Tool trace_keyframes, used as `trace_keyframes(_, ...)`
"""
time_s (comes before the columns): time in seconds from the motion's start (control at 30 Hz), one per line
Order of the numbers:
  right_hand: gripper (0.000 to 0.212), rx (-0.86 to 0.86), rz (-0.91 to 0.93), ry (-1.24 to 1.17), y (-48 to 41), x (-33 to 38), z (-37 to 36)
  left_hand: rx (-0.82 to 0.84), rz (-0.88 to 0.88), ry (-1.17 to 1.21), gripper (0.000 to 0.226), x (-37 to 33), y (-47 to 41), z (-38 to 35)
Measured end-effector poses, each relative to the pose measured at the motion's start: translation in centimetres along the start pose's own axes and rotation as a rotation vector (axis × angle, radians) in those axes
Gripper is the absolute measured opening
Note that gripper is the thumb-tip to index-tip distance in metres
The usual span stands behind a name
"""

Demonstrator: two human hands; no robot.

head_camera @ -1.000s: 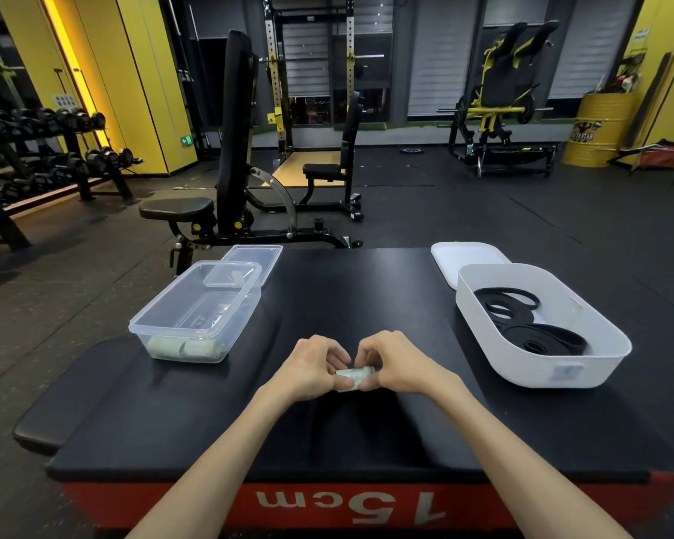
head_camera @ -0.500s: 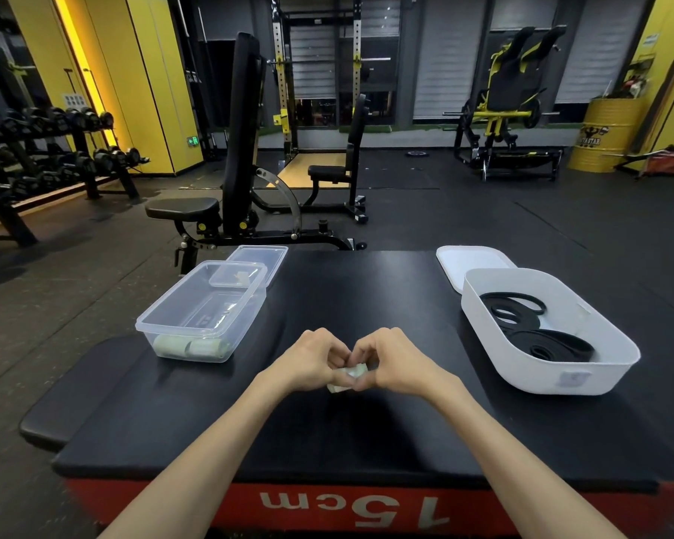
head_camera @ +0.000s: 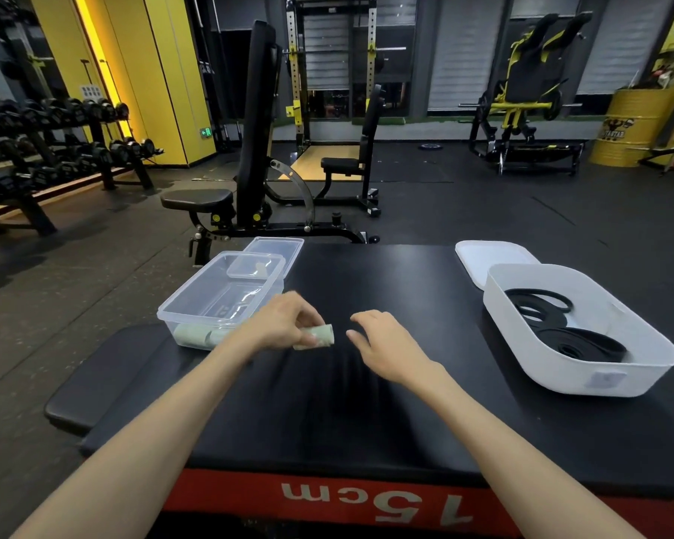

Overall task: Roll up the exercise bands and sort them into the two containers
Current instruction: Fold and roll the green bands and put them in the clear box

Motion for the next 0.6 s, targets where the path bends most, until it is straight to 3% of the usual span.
trace_keyframes(0.23,0.034,0.016,0.031,0.029,-4.2,2.8,-2.9,-0.133,0.069,0.047,0.014,2.6,1.1,7.9)
trace_keyframes(0.37,0.034,0.056,0.066,0.059,-6.2,4.0,-5.6,-0.206,0.153,-0.008,0.019,5.6,0.7,11.5)
trace_keyframes(0.6,0.053,0.125,0.012,0.079,-7.7,4.1,-9.8,-0.076,0.235,-0.207,0.026,11.1,-2.1,9.6)
Point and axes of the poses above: each hand's wrist, its own y-axis away from the middle knuckle, its own z-axis out of the back of the hand, x = y × z, the point moved 9 cm from there along -y, towards the middle knuckle, and after that the axes turned 7 degrees about z, right-handed, at the moved point
